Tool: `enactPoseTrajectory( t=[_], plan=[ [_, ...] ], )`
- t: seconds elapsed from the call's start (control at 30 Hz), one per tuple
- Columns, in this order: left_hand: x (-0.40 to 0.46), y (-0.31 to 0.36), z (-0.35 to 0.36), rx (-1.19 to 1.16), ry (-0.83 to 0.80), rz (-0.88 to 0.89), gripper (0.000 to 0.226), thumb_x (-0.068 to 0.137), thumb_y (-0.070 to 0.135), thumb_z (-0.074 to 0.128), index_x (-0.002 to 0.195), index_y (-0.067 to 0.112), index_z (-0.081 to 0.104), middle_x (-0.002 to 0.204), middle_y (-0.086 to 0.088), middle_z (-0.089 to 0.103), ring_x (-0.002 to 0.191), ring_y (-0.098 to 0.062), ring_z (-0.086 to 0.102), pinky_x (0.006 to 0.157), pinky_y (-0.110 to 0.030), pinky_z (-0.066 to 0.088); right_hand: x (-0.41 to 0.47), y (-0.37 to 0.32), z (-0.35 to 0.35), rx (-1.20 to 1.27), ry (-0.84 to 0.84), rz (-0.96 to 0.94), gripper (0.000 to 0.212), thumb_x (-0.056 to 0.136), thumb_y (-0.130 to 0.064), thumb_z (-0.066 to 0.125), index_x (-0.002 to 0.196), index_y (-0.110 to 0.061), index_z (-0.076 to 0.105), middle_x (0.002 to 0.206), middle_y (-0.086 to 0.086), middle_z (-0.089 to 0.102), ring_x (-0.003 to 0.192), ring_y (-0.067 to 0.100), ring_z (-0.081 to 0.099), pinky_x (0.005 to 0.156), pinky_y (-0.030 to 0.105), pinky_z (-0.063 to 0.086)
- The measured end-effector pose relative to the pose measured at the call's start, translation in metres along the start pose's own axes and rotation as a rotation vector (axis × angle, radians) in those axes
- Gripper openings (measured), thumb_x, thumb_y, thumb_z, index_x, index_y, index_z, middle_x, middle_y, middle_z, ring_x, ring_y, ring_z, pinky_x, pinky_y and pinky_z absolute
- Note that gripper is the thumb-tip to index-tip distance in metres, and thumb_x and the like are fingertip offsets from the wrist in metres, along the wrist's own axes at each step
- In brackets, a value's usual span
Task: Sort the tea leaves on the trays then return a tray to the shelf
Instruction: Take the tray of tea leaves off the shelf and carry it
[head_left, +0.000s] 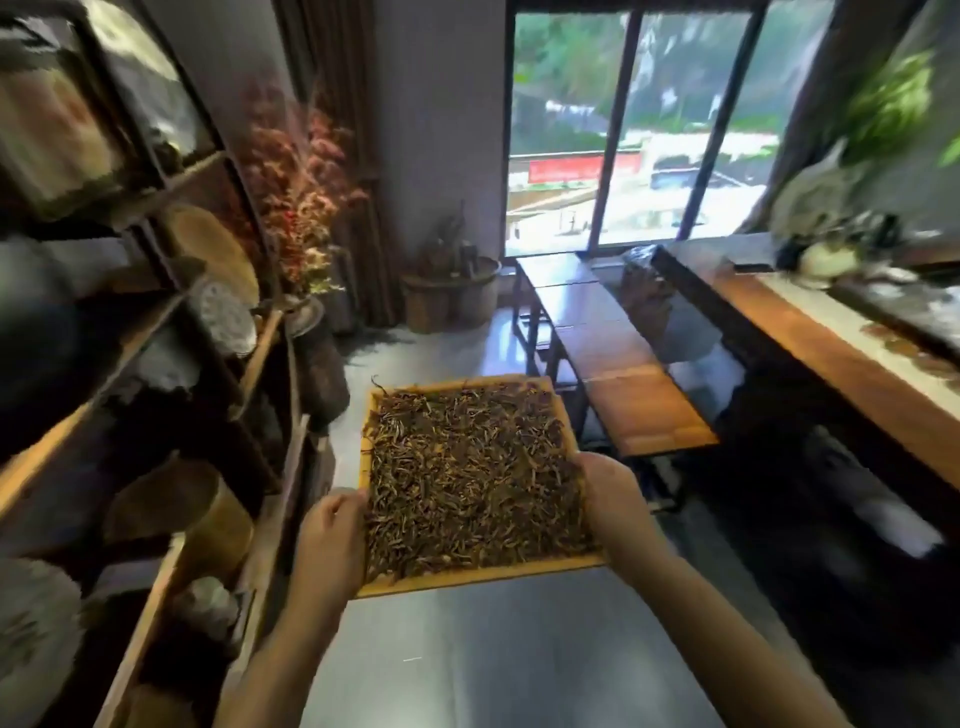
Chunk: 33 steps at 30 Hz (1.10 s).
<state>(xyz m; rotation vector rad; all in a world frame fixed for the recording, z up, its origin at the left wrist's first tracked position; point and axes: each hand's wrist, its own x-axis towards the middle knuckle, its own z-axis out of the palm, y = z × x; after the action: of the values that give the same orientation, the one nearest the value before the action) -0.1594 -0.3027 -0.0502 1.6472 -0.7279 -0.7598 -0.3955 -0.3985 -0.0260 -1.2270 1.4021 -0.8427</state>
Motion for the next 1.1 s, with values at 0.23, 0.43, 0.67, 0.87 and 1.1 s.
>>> enactPoseTrajectory(
  t=[0.23,0.43,0.67,0.87,1.1],
  plan=[
    [0.004,0.028,0.140,0.074,-0.276,0.074,0.026,0.097,0.023,0.048,0.078,0.015,0.064,0.081,-0.001,0.065,0.077,-0.013,0.059,0.058,-0.028,0.041,0.000,0.025,-0.126,0.142,0.297,0.060,0.028,0.089,-0.030,0.047,0.067,-0.014,0.053,0.064,0.007,0.051,0.063,0.013,0.051,0.056,0.030,0.036],
    [-0.005,0.047,0.246,0.067,-0.427,0.113,0.027,0.096,0.020,0.051,0.082,0.006,0.069,0.078,-0.007,0.069,0.075,-0.015,0.063,0.063,-0.025,0.046,0.014,0.047,-0.219,0.161,0.452,0.105,0.037,0.092,-0.031,0.044,0.079,-0.001,0.061,0.074,0.010,0.061,0.065,0.012,0.057,0.052,0.025,0.043],
    [-0.014,0.065,0.358,0.108,-0.570,0.193,0.027,0.096,0.017,0.048,0.085,-0.001,0.066,0.077,-0.009,0.065,0.071,-0.011,0.057,0.062,-0.025,0.041,0.040,0.068,-0.311,0.210,0.579,0.102,0.038,0.095,-0.028,0.044,0.085,0.001,0.067,0.077,0.009,0.072,0.069,0.012,0.068,0.051,0.021,0.049],
    [-0.027,0.084,0.456,0.081,-0.702,0.246,0.025,0.097,0.010,0.047,0.078,0.001,0.061,0.064,-0.001,0.061,0.066,-0.015,0.055,0.046,-0.009,0.039,0.059,0.087,-0.382,0.255,0.714,0.085,0.038,0.096,-0.028,0.043,0.076,-0.007,0.067,0.064,-0.004,0.069,0.055,0.000,0.063,0.040,0.013,0.042],
    [-0.026,0.100,0.557,0.170,-0.875,0.324,0.030,0.098,0.013,0.046,0.071,0.009,0.059,0.070,-0.003,0.060,0.070,-0.018,0.052,0.061,-0.026,0.040,0.069,0.097,-0.442,0.249,0.876,0.119,0.040,0.096,-0.031,0.043,0.087,0.000,0.066,0.082,0.010,0.072,0.080,0.023,0.067,0.069,0.037,0.053]
  ],
)
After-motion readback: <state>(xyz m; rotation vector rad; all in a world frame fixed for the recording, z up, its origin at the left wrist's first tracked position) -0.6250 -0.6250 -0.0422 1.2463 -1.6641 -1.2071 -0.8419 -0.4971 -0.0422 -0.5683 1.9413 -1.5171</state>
